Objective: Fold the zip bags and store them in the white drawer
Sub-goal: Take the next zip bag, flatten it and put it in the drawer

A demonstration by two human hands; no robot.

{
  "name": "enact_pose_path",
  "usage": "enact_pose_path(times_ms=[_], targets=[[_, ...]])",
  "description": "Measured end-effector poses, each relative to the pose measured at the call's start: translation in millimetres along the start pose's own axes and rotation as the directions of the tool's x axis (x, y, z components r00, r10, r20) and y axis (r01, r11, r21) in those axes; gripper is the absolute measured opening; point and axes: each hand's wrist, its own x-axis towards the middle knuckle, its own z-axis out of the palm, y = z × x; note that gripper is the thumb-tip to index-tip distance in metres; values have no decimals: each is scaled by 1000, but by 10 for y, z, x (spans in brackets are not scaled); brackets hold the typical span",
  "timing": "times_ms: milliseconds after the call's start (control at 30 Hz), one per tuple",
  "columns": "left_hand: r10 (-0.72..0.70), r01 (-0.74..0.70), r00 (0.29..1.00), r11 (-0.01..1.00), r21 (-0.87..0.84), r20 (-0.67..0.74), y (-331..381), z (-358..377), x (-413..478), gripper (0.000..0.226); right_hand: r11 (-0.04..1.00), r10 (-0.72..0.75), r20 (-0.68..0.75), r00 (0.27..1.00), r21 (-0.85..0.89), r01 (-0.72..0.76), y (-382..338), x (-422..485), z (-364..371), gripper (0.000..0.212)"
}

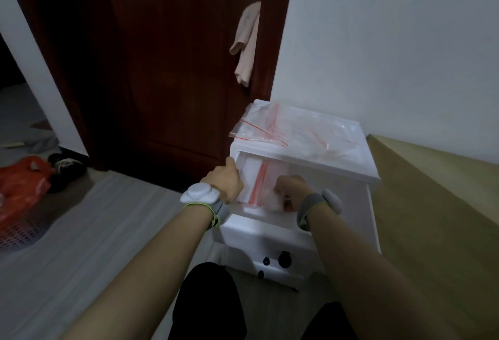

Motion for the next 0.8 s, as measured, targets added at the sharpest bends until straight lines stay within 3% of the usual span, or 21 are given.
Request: enact_pose_path(times_ms=[133,267,400,500,600,700,800], targets=[[12,-12,1000,1000,-25,1,2,-14,-29,15,962,-37,-45,998,-273,24,-35,16,-20,32],[16,-16,1000,1000,-22,-11,-1,-45,-60,14,818,-132,-228,965,-574,-24,-58,-23,55,58],[24,-24,994,1000,0,-111,-18,2,-70,28,618,-275,-20,961,-770,161,-72,-10,8,42],[141,-137,963,990,36,-232,-23,45,-76,62,554,-276,78,958,-802,225,-93,-69,-140,26],[331,-238,892,923,304,-307,-14,80,-67,89,575,-327,77,942,-774,264,-52,-157,-292,25],[416,-288,878,853,435,-234,-5,94,-73,100,637,-405,11,914,-714,291,8,-301,-455,25],[428,-282,867,844,455,-255,-23,72,-56,102,702,-436,-58,898,-646,299,15,-409,-599,21]])
